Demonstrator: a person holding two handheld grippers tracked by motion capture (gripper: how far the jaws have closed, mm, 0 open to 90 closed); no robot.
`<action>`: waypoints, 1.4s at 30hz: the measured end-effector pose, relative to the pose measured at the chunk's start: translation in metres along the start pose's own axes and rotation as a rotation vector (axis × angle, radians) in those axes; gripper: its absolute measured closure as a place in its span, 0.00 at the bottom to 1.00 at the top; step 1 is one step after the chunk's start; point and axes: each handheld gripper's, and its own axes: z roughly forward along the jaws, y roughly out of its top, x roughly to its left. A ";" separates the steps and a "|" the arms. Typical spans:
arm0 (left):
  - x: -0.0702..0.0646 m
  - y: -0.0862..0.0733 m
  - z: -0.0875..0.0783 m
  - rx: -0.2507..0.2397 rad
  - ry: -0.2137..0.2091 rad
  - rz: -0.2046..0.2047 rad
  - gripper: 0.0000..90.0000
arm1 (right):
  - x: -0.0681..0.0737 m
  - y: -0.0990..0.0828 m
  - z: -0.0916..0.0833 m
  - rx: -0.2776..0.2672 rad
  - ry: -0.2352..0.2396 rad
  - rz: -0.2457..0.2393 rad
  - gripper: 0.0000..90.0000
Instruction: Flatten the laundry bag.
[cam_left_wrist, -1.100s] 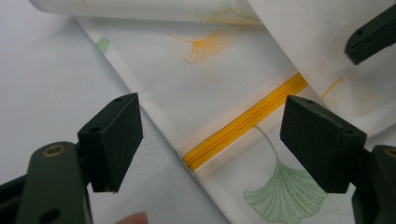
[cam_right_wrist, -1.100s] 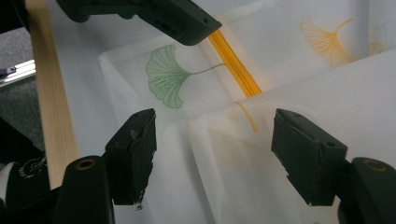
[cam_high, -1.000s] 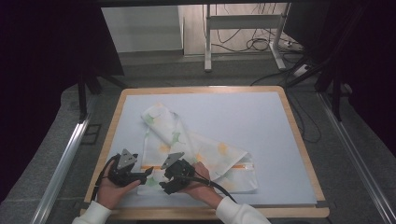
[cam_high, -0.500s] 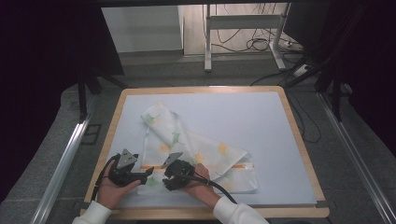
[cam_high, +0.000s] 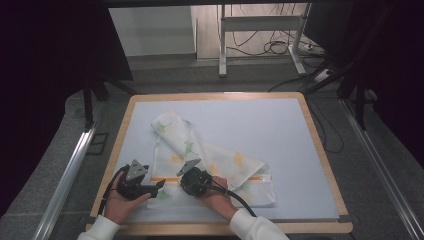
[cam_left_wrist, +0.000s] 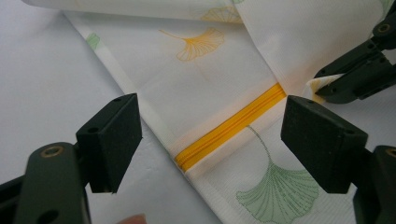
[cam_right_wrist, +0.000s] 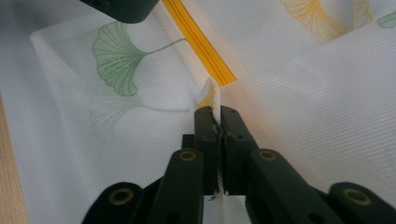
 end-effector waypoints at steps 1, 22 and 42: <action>0.000 0.000 0.000 0.000 0.000 0.000 0.23 | 0.000 0.000 0.000 0.000 0.000 0.000 0.97; -0.004 0.000 0.003 0.006 0.006 0.011 0.23 | -0.013 0.004 -0.029 -0.100 -0.007 0.005 0.98; -0.003 0.000 0.003 0.009 0.010 0.018 0.23 | -0.030 0.003 -0.059 -0.163 0.004 0.034 0.98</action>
